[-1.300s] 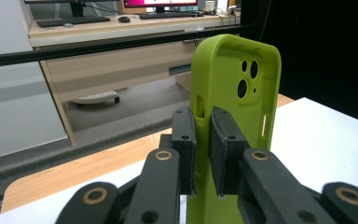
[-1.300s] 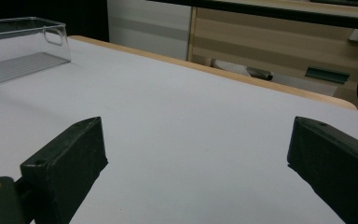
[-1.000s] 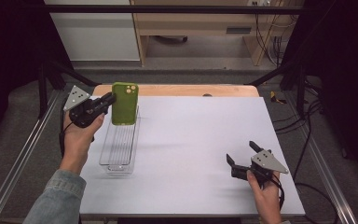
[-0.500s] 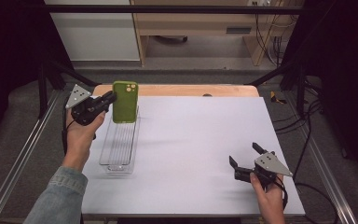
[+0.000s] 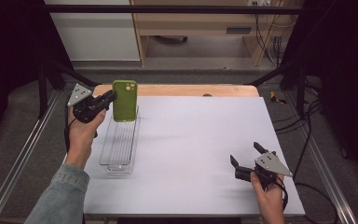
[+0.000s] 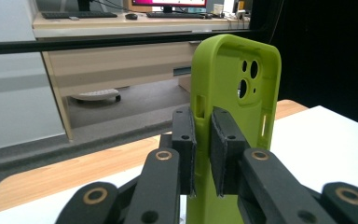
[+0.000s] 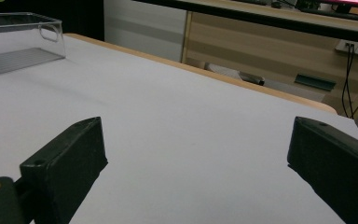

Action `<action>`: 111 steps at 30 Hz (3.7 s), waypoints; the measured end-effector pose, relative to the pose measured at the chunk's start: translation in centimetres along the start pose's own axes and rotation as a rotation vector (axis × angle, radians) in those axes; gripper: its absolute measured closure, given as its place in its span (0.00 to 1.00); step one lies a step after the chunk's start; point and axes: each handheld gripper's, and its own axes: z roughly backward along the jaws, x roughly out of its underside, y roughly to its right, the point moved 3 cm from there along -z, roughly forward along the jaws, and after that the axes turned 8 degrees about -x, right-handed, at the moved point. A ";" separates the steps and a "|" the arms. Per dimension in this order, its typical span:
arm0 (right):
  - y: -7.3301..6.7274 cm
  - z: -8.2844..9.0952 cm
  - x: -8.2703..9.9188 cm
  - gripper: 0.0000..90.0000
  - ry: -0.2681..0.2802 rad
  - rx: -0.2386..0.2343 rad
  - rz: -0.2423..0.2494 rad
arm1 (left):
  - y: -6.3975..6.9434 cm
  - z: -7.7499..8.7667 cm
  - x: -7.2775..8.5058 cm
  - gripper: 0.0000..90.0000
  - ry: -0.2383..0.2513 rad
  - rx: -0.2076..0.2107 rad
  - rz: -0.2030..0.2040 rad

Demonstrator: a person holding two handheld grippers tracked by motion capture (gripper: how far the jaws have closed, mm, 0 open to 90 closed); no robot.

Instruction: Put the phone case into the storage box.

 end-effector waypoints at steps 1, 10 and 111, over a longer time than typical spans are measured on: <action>0.0 0.0 0.0 0.05 -0.001 -0.001 -0.002 | 0.0 -0.1 0.1 0.90 -0.001 0.000 0.003; -0.1 -0.2 0.1 0.05 -0.007 -0.011 0.002 | -0.1 -0.5 0.3 0.90 0.002 -0.004 0.005; -0.2 -0.3 0.1 0.05 -0.011 -0.015 0.036 | -2.1 -4.2 3.0 0.90 -0.054 -0.074 -0.014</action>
